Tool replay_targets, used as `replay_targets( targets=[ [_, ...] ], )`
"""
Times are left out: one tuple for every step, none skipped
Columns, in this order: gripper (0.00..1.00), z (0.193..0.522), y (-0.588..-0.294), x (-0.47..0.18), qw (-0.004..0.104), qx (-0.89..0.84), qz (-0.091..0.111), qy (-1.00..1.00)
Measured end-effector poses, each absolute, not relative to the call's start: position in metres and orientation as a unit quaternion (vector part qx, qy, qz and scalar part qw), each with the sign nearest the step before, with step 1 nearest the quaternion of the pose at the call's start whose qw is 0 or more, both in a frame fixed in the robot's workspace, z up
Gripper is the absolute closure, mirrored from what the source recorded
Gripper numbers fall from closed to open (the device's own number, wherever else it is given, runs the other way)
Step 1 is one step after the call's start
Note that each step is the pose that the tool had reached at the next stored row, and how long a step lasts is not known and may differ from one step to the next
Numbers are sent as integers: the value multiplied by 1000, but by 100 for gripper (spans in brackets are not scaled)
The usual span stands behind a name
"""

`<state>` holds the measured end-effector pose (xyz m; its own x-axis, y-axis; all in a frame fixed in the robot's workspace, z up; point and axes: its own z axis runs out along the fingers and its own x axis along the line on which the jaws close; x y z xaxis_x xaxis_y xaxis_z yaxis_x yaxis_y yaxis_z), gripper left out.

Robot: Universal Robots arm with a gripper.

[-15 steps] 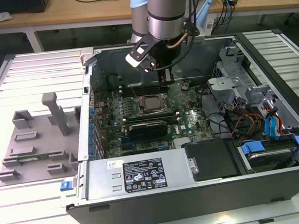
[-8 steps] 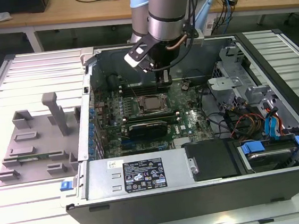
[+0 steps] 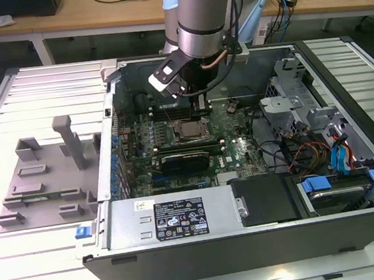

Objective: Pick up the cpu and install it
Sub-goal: 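Close the cpu cover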

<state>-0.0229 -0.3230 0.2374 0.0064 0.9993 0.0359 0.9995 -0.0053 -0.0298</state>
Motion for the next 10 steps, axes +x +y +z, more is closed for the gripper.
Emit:
replay_targets(
  targets=[
    [89,237,-323,-23,23,-702,-2,-712],
    [89,237,-323,-23,23,-693,-2,-721],
    [89,237,-323,-23,23,-684,-1,-729],
    [89,237,-323,-23,23,-678,-1,-735],
    [89,237,-323,-23,23,-658,-1,-753],
    [89,237,-323,-23,23,-645,0,-763],
    [89,237,-323,-23,23,-636,0,-771],
    [89,237,-323,-23,23,-630,0,-776],
    [89,237,-323,-23,23,-608,1,-793],
    [89,237,-323,-23,23,-598,1,-801]
  ],
)
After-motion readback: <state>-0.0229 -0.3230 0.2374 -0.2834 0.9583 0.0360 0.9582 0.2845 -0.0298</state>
